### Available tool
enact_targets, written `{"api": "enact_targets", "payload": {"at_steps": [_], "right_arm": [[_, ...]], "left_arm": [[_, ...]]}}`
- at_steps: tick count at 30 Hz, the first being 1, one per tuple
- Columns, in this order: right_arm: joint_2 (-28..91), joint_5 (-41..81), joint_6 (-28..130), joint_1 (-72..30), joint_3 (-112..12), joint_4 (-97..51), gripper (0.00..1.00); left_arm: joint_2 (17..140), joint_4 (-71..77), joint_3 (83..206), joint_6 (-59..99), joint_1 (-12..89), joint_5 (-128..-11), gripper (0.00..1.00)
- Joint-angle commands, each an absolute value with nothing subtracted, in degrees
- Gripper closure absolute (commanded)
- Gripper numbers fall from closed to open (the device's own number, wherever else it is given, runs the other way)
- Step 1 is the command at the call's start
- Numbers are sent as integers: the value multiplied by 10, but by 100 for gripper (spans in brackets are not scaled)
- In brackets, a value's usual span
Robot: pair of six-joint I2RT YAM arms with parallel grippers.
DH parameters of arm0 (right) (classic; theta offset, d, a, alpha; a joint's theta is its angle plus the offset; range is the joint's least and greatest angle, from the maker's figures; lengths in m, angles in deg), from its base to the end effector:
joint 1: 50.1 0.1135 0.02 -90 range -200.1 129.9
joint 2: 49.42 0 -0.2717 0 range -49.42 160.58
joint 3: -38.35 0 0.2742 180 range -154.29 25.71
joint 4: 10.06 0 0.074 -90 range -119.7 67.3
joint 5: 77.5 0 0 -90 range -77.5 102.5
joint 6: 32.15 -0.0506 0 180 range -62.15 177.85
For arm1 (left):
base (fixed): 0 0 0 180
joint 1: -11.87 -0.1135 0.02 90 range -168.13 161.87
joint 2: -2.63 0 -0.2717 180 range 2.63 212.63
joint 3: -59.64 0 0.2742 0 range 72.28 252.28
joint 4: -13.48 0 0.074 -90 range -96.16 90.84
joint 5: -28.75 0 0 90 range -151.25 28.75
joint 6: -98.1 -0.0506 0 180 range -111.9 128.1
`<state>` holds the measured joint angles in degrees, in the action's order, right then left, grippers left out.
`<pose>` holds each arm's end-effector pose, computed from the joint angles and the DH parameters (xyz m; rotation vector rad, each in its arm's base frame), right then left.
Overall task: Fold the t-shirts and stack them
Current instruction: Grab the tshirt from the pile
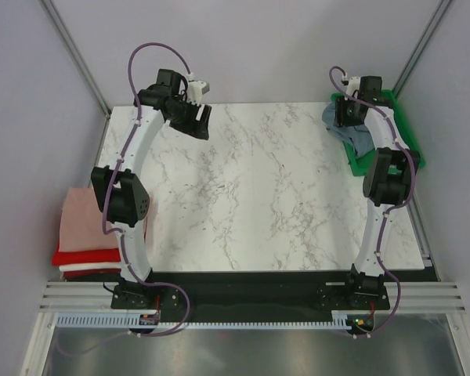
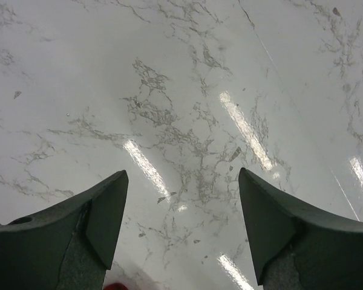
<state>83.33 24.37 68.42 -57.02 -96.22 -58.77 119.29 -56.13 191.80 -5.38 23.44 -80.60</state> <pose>0.5601 -0.0575 0.2316 -0.1725 2.3626 0.1010 0.4644 -0.1122 0.3310 0.6719 2.3928 -0.4096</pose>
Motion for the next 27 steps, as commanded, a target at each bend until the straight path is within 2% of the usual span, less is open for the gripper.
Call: {"api": "enact_targets", "payload": {"at_steps": [1,4,6,7,8,11,12,14,20,27], "right_arm": [[842,223,695,-575,-985,-582,47],[850,218,697,-577,-988,-575,47],[857,216,696,-577,-991,-571,51],[860,215,696,-577,-995,-570,55],[863,212,694,-577,-996,-569,65],[867,204,692,-577,-998,-564,77],[866,199,693,-577,-999,-564,89],[863,188,694,-577,-999,-561,100],[815,167,709,-583,-998,-555,100],[657,181,788,-573,-991,-512,100]], "left_arm": [[1203,-561,1944,-80,240,-788,20],[1206,-561,1944,-82,246,-786,20],[1208,-562,1944,-83,250,-780,20],[1208,-562,1944,-83,251,-779,20],[1210,-562,1944,-83,251,-774,20],[1210,-561,1943,-83,253,-770,20],[1210,-562,1944,-83,255,-767,20],[1211,-562,1944,-85,256,-765,20],[1214,-559,1959,-81,258,-755,20],[1220,-532,1976,-61,256,-725,17]]}}
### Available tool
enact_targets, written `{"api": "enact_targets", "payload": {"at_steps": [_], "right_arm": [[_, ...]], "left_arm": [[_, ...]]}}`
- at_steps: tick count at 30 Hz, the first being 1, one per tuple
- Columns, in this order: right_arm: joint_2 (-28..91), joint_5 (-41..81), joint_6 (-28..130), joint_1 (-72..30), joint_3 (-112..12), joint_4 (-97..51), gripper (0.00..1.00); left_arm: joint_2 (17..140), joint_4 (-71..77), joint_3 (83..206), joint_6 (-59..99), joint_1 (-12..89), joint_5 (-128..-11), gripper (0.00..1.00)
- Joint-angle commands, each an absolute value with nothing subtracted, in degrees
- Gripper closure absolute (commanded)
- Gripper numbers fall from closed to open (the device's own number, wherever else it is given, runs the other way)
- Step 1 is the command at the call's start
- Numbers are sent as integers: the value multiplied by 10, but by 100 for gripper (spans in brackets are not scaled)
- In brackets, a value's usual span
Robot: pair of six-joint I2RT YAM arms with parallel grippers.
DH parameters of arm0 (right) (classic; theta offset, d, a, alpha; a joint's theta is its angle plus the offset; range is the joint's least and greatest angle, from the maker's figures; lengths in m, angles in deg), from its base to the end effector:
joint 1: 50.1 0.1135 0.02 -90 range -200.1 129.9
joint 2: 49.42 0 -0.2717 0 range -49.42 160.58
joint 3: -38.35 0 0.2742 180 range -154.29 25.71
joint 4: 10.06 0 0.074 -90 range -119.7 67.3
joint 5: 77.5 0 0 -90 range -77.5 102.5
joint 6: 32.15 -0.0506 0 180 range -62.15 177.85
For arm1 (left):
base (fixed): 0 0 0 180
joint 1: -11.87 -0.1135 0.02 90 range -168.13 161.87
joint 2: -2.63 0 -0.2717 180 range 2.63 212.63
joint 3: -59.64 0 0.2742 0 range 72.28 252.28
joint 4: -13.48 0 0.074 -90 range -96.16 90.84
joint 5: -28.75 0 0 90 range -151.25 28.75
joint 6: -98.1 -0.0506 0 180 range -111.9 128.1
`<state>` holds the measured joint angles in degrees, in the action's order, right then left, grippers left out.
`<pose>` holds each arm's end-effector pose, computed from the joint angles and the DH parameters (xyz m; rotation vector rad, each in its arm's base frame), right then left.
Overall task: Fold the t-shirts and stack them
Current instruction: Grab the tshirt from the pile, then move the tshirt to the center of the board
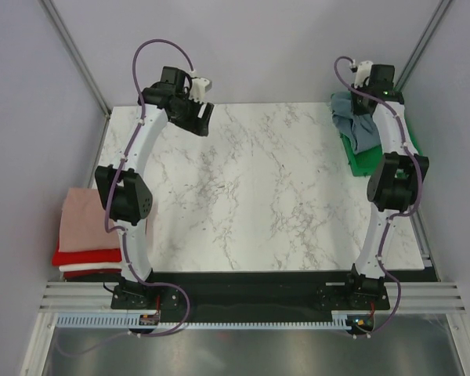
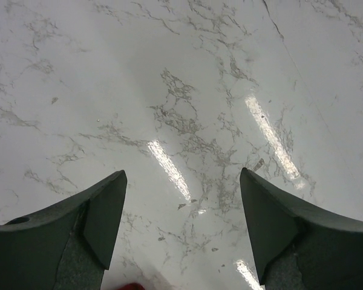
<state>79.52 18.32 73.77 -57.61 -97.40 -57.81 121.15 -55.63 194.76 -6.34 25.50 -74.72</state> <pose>0.5528 -0.0677 0.2759 -0.2201 2.2721 -0.0979 0.4710 -0.1263 0.3328 0.6956 2.3740 -0.2860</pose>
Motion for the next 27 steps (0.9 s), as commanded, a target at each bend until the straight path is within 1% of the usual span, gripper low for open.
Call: {"api": "enact_targets", "payload": {"at_steps": [1,2,8,13,15,17,18,19,21,22,23,24,25,26,27], "right_arm": [[640,193,801,-570,-987,-508,100],[604,199,823,-565,-984,-501,100],[485,245,879,-514,-930,-491,100],[410,282,928,-423,-852,-504,100],[382,291,931,-387,-828,-505,100],[371,296,920,-372,-820,-508,99],[367,305,901,-363,-808,-508,97],[366,310,891,-363,-800,-507,91],[366,316,866,-361,-760,-507,87],[368,316,842,-361,-742,-507,83],[375,313,825,-361,-703,-507,75],[380,313,818,-361,-688,-513,64],[399,325,825,-361,-678,-553,49],[407,332,825,-360,-668,-570,44],[416,340,829,-361,-663,-586,42]], "left_arm": [[1223,-530,1980,-54,255,-722,17],[1229,-530,1985,-49,253,-724,17],[1249,-522,2026,-22,228,-735,16],[1249,-518,2034,-17,211,-732,16],[1245,-518,2030,-10,201,-735,16],[1242,-518,2026,-7,191,-738,16],[1238,-516,2018,-6,188,-739,16],[1234,-514,2012,-5,185,-741,16],[1228,-501,1989,-3,179,-745,16],[1223,-499,1981,-3,178,-746,16],[1221,-498,1974,-3,178,-748,16],[1220,-497,1961,-2,178,-753,16],[1219,-499,1953,-2,178,-771,16],[1214,-498,1946,-2,178,-781,16],[1211,-500,1929,2,178,-793,16]]}}
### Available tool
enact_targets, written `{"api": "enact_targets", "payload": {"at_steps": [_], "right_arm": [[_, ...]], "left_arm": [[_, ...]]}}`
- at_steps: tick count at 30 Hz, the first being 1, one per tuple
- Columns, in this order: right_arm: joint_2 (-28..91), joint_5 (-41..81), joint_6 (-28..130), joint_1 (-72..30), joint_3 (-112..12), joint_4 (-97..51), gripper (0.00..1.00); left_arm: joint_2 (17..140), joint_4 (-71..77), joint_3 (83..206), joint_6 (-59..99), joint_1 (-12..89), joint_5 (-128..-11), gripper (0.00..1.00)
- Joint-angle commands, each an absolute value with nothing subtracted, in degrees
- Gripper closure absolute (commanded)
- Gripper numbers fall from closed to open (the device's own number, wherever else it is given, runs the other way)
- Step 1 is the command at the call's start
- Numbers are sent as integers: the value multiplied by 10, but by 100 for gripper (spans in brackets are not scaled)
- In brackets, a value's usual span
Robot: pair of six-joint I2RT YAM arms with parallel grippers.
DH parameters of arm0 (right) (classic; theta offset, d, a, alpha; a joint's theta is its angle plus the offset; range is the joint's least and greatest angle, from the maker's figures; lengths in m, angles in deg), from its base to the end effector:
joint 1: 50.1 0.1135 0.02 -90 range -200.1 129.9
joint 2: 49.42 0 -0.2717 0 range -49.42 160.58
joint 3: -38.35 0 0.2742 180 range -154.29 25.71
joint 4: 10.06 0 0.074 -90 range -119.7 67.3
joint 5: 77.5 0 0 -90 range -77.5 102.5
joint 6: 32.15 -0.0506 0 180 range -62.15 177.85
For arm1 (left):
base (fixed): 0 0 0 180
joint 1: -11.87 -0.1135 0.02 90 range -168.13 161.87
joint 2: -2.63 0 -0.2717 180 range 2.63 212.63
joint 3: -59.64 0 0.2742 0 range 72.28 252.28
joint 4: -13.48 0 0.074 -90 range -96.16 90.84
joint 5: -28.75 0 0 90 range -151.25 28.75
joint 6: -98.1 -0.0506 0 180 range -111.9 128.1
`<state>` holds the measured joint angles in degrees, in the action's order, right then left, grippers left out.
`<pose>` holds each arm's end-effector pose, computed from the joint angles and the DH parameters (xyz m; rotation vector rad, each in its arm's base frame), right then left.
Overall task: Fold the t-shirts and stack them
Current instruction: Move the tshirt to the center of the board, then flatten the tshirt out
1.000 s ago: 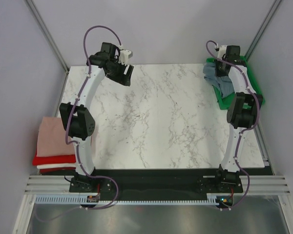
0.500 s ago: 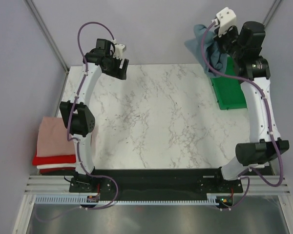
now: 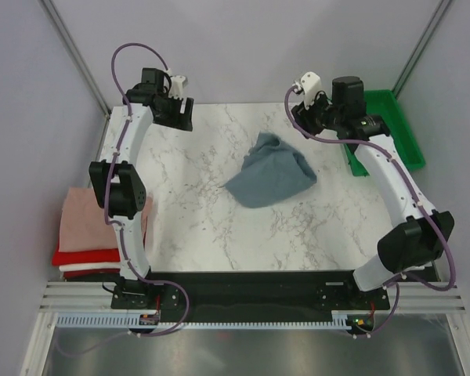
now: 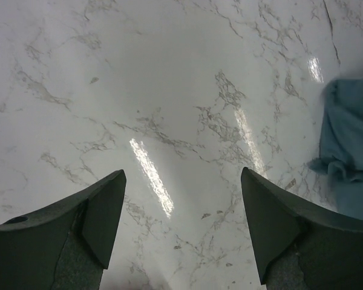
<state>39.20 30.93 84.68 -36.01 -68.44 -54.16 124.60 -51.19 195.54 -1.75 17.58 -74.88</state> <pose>0.3683 0.1089 0.4173 -0.8862 1.7966 0.1830 0.5042 -0.0624 0.3146 0.4329 2.4008 -0.2597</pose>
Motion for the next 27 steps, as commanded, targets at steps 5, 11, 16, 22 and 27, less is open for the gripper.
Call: {"api": "enact_targets", "payload": {"at_steps": [5,11,16,22,27], "right_arm": [[450,402,870,-358,-671,-605,39],[589,455,894,-319,-765,-649,42],[692,455,929,-280,-829,-652,44],[781,476,927,-260,-915,-673,44],[808,486,935,-247,-933,-683,43]], "left_arm": [[1190,-503,1882,-5,179,-843,18],[1172,-503,1838,-2,179,-845,21],[1148,-501,1822,-5,178,-814,21],[1120,-499,1797,-14,175,-795,23],[1108,-497,1779,-18,170,-778,23]]}}
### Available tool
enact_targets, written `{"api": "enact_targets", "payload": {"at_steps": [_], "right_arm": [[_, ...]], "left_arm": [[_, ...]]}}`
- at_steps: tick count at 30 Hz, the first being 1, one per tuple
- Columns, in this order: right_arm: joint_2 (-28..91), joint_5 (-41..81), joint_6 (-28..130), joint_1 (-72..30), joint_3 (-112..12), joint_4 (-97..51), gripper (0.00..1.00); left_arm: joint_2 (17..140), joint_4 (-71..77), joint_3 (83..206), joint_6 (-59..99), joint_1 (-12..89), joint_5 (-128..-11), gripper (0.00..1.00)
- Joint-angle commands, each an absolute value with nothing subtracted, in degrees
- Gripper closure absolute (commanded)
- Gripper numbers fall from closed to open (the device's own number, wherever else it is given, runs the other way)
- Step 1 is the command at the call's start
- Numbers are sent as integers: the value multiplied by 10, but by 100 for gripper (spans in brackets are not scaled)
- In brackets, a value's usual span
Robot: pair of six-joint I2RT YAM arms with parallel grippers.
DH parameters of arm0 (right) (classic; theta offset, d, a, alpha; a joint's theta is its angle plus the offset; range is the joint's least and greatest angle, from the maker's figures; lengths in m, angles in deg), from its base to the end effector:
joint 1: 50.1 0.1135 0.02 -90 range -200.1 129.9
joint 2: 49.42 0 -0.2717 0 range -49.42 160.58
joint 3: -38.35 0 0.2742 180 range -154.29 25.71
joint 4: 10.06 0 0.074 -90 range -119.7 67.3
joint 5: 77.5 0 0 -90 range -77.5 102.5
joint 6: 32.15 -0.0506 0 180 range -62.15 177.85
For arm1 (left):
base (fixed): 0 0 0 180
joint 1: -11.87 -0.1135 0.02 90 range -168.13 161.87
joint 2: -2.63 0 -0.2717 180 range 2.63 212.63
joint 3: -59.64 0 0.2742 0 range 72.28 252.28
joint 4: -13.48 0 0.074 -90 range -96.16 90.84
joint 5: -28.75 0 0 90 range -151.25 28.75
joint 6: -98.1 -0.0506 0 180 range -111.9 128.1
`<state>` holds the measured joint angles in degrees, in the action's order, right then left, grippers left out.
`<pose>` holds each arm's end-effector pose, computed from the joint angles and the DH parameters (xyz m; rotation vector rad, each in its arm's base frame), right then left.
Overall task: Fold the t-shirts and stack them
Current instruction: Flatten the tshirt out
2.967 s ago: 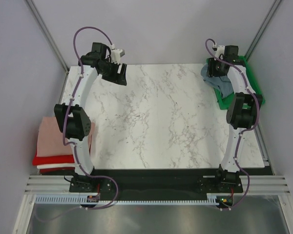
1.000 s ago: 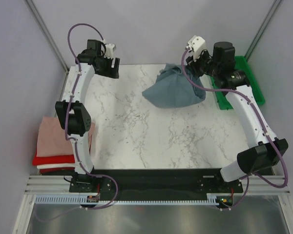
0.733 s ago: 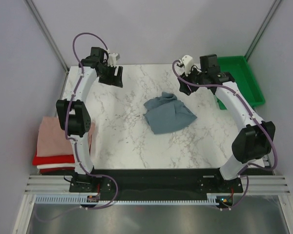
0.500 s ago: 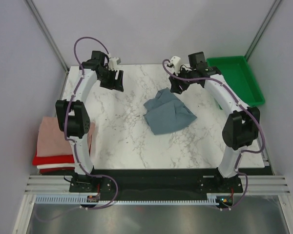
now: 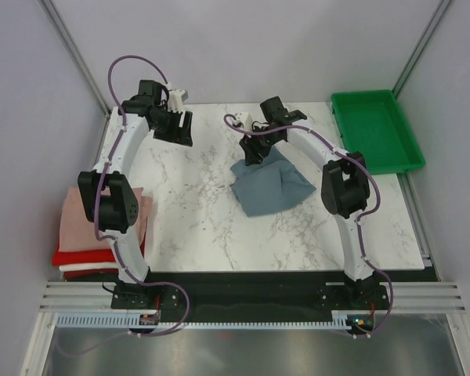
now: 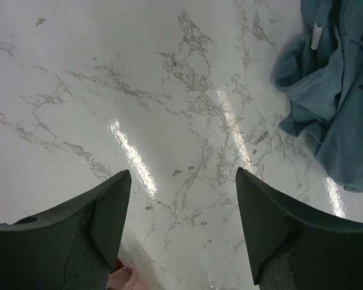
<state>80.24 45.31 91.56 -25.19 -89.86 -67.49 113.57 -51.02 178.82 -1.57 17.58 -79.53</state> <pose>0.4671 0.2472 0.2160 -1.3919 2.0639 0.6753 0.4524 -0.0612 0.3051 0.4588 2.4794 -0.3786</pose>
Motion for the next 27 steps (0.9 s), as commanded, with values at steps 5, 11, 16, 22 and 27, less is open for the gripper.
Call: {"api": "enact_targets", "payload": {"at_steps": [5,11,16,22,27], "right_arm": [[845,489,929,-243,-950,-688,43],[879,514,906,-243,-977,-688,45],[880,518,907,-243,-993,-688,80],[801,497,922,-243,-1030,-688,100],[690,463,936,-243,-1072,-649,100]], "left_arm": [[1114,-495,1784,-19,162,-772,23],[1119,-495,1784,-22,162,-764,23],[1122,-493,1785,-19,162,-761,23],[1125,-491,1793,-15,159,-756,23],[1139,-486,1826,-7,149,-755,23]]}}
